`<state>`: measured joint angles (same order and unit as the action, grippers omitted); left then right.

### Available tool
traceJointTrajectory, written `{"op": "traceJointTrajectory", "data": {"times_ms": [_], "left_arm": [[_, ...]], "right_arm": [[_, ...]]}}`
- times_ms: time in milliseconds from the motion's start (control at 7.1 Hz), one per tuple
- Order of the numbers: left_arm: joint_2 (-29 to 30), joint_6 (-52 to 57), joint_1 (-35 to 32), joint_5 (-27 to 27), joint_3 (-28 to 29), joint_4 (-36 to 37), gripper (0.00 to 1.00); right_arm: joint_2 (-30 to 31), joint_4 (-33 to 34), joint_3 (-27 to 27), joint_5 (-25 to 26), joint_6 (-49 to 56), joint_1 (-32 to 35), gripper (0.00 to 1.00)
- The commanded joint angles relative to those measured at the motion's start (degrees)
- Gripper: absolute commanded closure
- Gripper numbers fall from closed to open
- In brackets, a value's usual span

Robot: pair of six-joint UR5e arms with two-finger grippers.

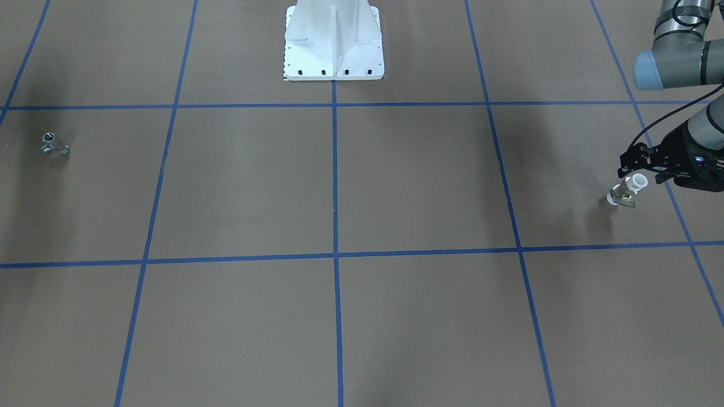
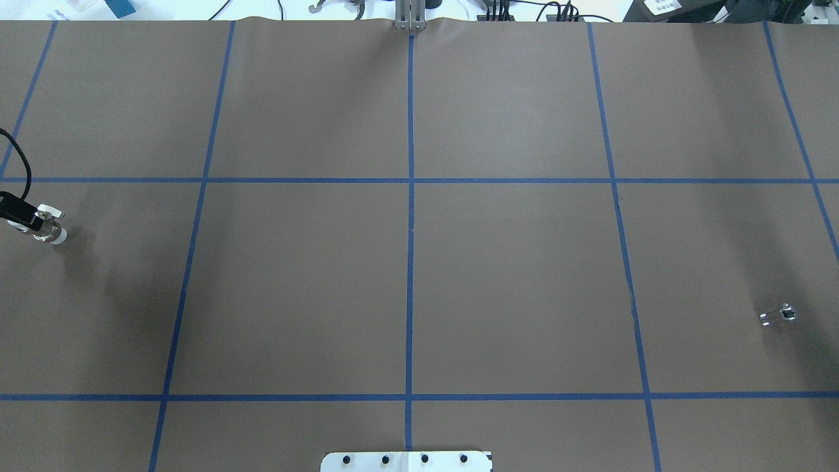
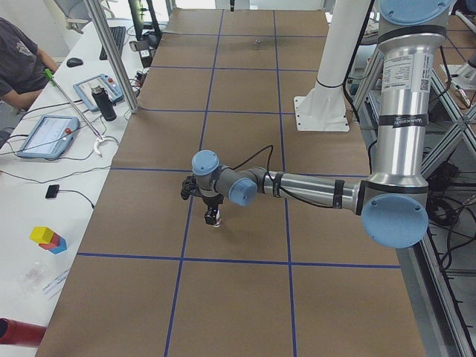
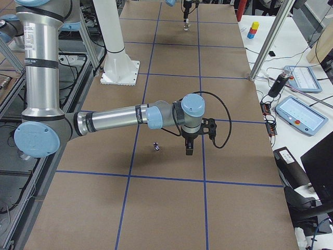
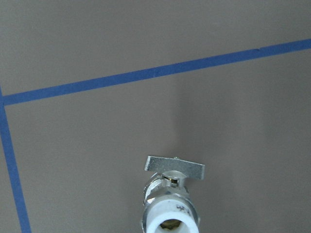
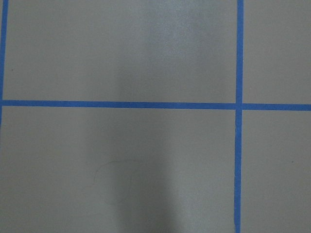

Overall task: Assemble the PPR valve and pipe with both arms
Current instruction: 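Lower the left gripper onto the chrome valve with white socket and grasp it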

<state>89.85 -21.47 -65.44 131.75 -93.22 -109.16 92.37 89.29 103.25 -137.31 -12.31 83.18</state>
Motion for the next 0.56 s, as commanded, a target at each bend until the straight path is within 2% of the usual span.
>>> {"op": "traceJointTrajectory", "data": {"times_ms": [0,141,282,423], "left_arm": [[0.33,0.11,0.05,0.0,0.58,0.0,0.13],[0.33,0.03,0.05,0.0,0.58,0.0,0.18],[0.33,0.03,0.05,0.0,0.58,0.0,0.35],[0.24,-0.06,0.05,0.0,0.58,0.0,0.63]], "right_arm": [[0.0,-0.08,-0.07,0.03,0.0,-0.04,0.0],[0.0,-0.08,-0.07,0.03,0.0,-0.04,0.0],[0.0,-0.08,-0.07,0.03,0.0,-0.04,0.0],[0.0,-0.08,-0.07,0.03,0.0,-0.04,0.0]]}}
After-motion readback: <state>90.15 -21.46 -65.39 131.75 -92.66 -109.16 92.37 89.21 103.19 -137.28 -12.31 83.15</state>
